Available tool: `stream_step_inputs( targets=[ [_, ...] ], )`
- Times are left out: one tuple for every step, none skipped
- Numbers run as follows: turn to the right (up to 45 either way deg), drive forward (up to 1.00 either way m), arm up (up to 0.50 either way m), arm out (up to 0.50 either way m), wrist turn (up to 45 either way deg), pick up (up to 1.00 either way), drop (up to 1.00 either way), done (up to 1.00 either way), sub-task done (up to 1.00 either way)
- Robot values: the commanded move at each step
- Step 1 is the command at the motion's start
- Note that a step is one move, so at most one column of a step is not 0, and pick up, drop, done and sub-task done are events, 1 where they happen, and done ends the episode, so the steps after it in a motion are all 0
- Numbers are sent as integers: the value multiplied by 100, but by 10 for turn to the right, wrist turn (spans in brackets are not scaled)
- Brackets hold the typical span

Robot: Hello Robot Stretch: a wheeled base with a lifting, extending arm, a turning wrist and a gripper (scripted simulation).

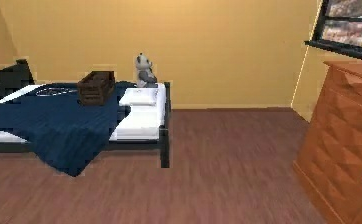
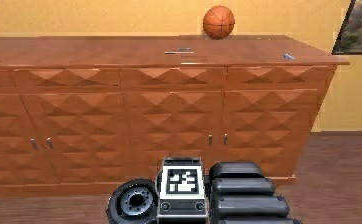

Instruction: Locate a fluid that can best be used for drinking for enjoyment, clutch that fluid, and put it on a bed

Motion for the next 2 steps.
stream_step_inputs(
  targets=[
    [-120,0,0,0,0,0,0,0,0],
    [0,20,0,0,0,0,0,0,0]
  ],
)
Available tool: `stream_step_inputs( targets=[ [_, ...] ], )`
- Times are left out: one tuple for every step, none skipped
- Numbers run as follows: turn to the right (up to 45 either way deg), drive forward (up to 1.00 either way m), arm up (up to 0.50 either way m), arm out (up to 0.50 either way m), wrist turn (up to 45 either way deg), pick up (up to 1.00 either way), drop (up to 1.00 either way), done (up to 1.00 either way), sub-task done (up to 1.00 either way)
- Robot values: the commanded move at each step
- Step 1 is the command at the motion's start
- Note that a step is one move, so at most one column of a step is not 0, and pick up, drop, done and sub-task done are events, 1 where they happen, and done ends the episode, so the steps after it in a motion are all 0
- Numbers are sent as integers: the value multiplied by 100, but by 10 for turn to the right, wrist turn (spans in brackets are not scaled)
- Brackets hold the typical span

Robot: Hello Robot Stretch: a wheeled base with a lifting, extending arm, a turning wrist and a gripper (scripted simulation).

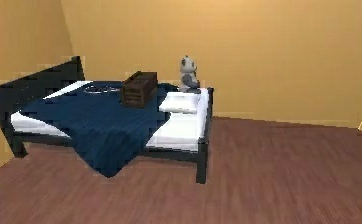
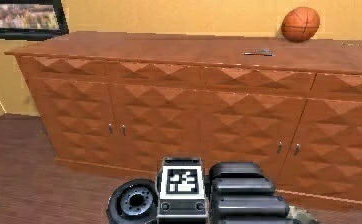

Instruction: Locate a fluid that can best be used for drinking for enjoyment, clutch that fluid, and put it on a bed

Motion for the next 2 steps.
stream_step_inputs(
  targets=[
    [-330,0,0,0,0,0,0,0,0],
    [0,100,0,0,0,0,0,0,0]
  ],
)
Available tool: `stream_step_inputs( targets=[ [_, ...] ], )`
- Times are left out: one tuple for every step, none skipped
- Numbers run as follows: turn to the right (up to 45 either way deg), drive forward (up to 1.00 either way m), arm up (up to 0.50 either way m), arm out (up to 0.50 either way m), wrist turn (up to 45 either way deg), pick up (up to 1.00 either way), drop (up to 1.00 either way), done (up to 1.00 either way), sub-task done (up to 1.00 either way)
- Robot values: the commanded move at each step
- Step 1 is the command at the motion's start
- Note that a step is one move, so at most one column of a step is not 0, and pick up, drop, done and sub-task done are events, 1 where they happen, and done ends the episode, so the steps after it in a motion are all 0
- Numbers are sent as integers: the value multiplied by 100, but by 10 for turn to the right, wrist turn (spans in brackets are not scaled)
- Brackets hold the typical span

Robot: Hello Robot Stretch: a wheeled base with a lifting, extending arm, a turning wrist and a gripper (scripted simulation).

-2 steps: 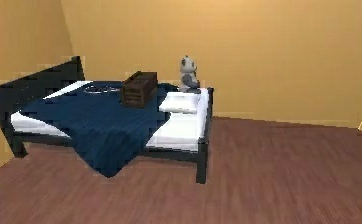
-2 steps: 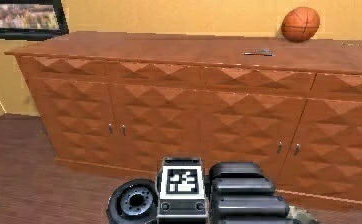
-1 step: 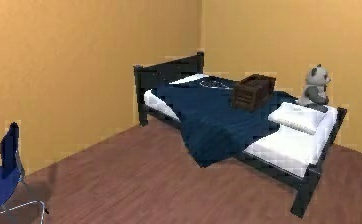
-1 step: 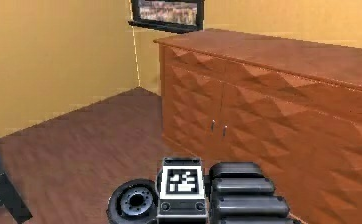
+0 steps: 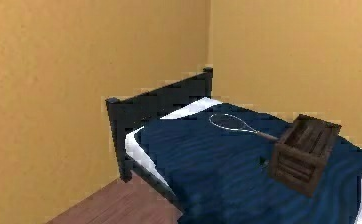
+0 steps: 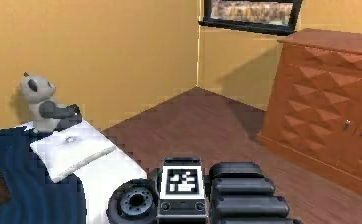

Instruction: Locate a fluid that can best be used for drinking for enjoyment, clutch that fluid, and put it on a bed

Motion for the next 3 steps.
stream_step_inputs(
  targets=[
    [-450,0,0,0,0,0,0,0,0],
    [-450,0,0,0,0,0,0,0,0],
    [-120,0,0,0,0,0,0,0,0]
  ],
)
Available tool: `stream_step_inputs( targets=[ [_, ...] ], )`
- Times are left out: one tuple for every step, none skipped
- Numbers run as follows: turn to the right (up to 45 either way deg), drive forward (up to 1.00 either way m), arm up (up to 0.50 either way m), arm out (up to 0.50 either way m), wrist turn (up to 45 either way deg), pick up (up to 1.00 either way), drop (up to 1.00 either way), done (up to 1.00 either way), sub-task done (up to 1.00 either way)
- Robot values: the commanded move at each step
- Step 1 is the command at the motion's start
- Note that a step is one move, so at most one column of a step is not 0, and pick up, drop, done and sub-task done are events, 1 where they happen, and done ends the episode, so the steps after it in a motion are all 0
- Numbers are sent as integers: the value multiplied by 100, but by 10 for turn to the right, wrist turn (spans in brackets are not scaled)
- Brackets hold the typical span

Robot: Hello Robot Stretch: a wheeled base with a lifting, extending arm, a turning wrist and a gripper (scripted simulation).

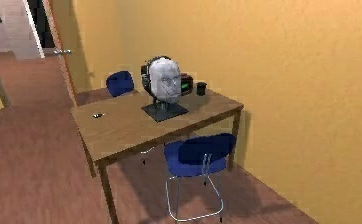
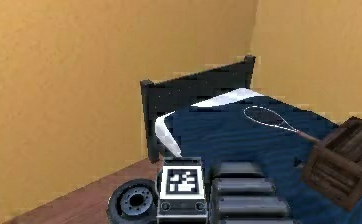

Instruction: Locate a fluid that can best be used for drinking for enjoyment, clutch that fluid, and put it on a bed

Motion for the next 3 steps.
stream_step_inputs(
  targets=[
    [-450,0,0,0,0,0,0,0,0],
    [-450,0,0,0,0,0,0,0,0],
    [-450,0,0,0,0,0,0,0,0]
  ],
)
